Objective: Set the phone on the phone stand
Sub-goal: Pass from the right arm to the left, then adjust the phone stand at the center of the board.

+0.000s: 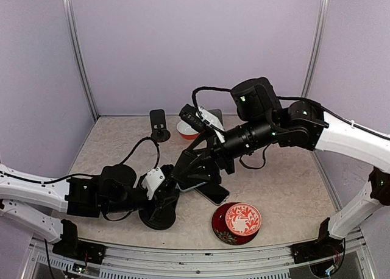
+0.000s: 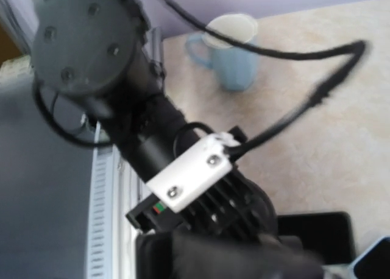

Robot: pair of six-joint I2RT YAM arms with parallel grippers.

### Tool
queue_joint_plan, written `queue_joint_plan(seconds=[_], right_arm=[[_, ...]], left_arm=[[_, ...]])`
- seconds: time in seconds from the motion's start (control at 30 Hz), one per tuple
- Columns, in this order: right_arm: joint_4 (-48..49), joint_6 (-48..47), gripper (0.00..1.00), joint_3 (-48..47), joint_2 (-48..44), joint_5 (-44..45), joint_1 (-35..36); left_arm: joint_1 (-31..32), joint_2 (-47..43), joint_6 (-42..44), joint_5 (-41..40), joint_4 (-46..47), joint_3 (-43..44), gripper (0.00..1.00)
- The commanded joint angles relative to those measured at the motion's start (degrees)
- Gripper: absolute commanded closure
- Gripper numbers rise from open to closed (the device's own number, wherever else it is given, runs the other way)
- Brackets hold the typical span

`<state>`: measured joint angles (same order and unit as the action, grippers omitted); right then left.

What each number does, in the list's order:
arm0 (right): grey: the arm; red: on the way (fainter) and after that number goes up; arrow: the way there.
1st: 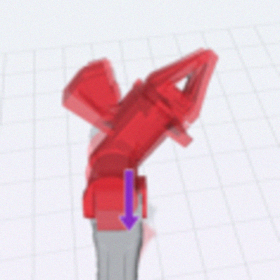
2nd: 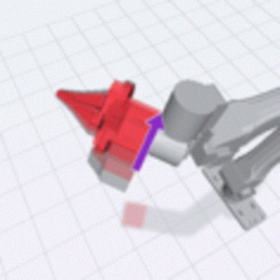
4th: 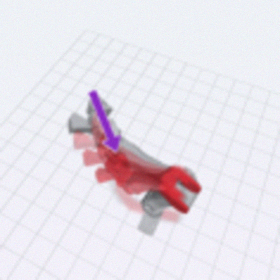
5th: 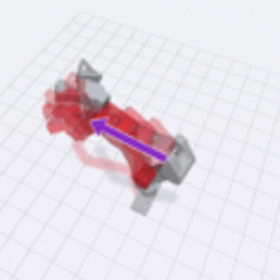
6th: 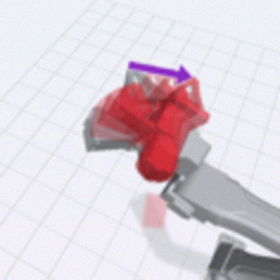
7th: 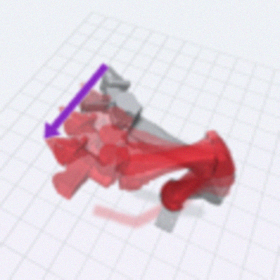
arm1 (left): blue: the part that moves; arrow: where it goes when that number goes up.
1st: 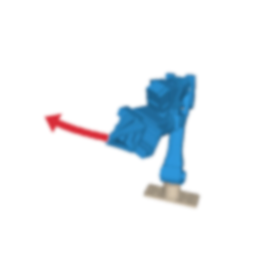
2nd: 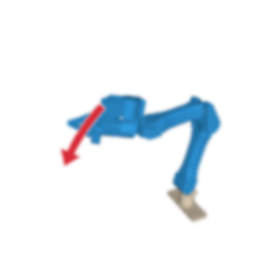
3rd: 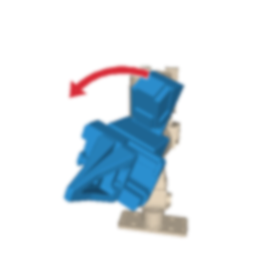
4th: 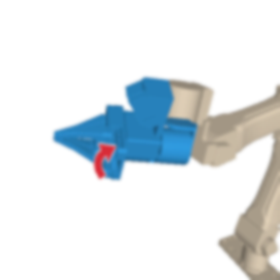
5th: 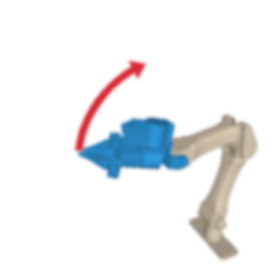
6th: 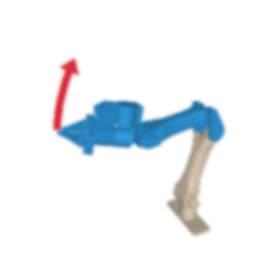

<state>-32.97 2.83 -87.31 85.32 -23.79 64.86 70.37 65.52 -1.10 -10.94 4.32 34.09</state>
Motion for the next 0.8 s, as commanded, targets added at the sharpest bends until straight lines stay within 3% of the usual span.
queue_joint_plan(seconds=[0.0, 0.37, 0.6, 0.67, 0.77], right_arm=[[7.39, 0.19, 0.00, 3.91, -8.49, 6.76, 0.63], [24.95, 3.25, 0.00, 26.50, -28.39, 21.75, -0.79], [25.37, 5.36, 0.00, 29.91, -24.56, 21.60, -0.79], [25.31, 5.49, 0.00, 29.43, -22.46, 20.53, -0.78], [24.13, 3.94, 0.00, 26.29, -18.79, 17.73, -0.70]], left_arm=[[-1.85, -2.30, -3.38, 0.15, 5.93, -0.61, 1.00], [-5.76, -5.61, -5.22, 9.78, 9.13, -2.92, 1.00], [-8.46, -6.44, -7.84, 1.90, 8.58, -3.26, 1.00], [-9.85, -7.20, -7.52, 5.46, 9.38, -3.53, 1.00], [-10.38, -7.93, -5.49, 17.34, 11.73, -4.20, 1.00]])
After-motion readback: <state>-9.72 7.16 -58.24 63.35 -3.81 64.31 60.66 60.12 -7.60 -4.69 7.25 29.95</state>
